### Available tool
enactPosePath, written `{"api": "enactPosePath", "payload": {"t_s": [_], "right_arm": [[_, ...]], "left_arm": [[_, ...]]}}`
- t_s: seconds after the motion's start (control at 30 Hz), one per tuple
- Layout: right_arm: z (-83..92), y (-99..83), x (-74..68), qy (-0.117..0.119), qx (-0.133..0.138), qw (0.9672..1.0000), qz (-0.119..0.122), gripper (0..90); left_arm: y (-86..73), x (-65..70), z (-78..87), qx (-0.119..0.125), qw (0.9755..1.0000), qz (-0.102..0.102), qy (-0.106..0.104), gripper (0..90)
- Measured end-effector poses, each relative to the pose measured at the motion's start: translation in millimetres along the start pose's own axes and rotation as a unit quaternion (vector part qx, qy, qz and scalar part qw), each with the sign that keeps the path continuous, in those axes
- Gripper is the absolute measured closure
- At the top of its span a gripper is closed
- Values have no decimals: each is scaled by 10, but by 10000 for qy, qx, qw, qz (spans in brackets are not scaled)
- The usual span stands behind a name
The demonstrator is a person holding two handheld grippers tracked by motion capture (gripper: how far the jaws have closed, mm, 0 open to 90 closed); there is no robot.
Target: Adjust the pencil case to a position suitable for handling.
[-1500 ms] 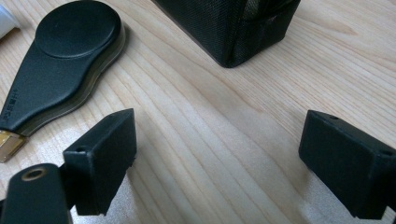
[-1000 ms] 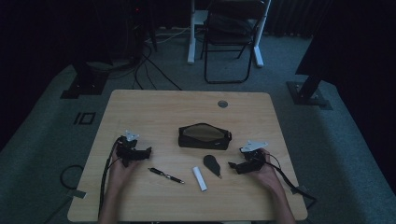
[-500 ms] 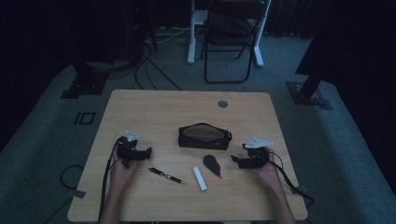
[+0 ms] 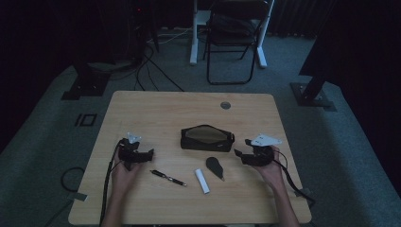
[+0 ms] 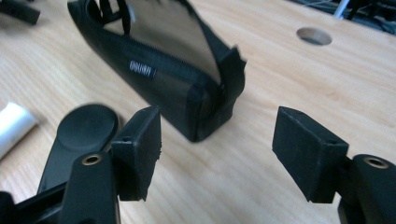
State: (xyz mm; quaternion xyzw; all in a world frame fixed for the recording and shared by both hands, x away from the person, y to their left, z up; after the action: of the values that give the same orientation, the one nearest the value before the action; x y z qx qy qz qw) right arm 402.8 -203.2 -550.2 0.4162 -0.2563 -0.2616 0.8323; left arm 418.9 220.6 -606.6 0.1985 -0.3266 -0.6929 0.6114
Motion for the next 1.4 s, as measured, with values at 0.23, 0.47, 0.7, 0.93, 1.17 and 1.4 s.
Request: {"api": "enactPosePath", "payload": {"t_s": [0.23, 0.47, 0.7, 0.93, 1.17, 1.4], "right_arm": [[-7, 208, 38, 11, 179, 9998, -41, 312], [-75, 374, 63, -88, 174, 9998, 71, 319], [-181, 480, 116, -106, 194, 9997, 106, 418], [-367, 509, 158, -57, 107, 9999, 68, 470], [-535, 493, 155, -31, -44, 9999, 84, 473], [-654, 396, 164, -40, -323, 9994, 134, 478]], "left_arm": [[3, 3, -3, 10, 10000, 30, 17, 85], [3, 3, -3, 9, 10000, 29, 17, 85], [3, 4, -4, 7, 10000, 36, 30, 85], [3, 5, -4, 10, 10000, 40, 34, 85], [3, 5, -4, 11, 10000, 41, 34, 85], [3, 5, -4, 8, 10000, 40, 34, 85]]}}
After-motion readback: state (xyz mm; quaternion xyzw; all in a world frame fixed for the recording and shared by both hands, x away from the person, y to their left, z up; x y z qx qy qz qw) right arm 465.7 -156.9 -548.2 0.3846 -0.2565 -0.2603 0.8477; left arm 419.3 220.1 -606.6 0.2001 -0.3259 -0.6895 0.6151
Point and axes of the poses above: each handheld gripper's, and its own axes: z roughly backward along the jaws, y roughly out of its top, x roughly to its right, the point moved 7 cm from there along -z, roughly forward along the jaws, and after that the axes turned 12 degrees about z, right-handed, at the moved point
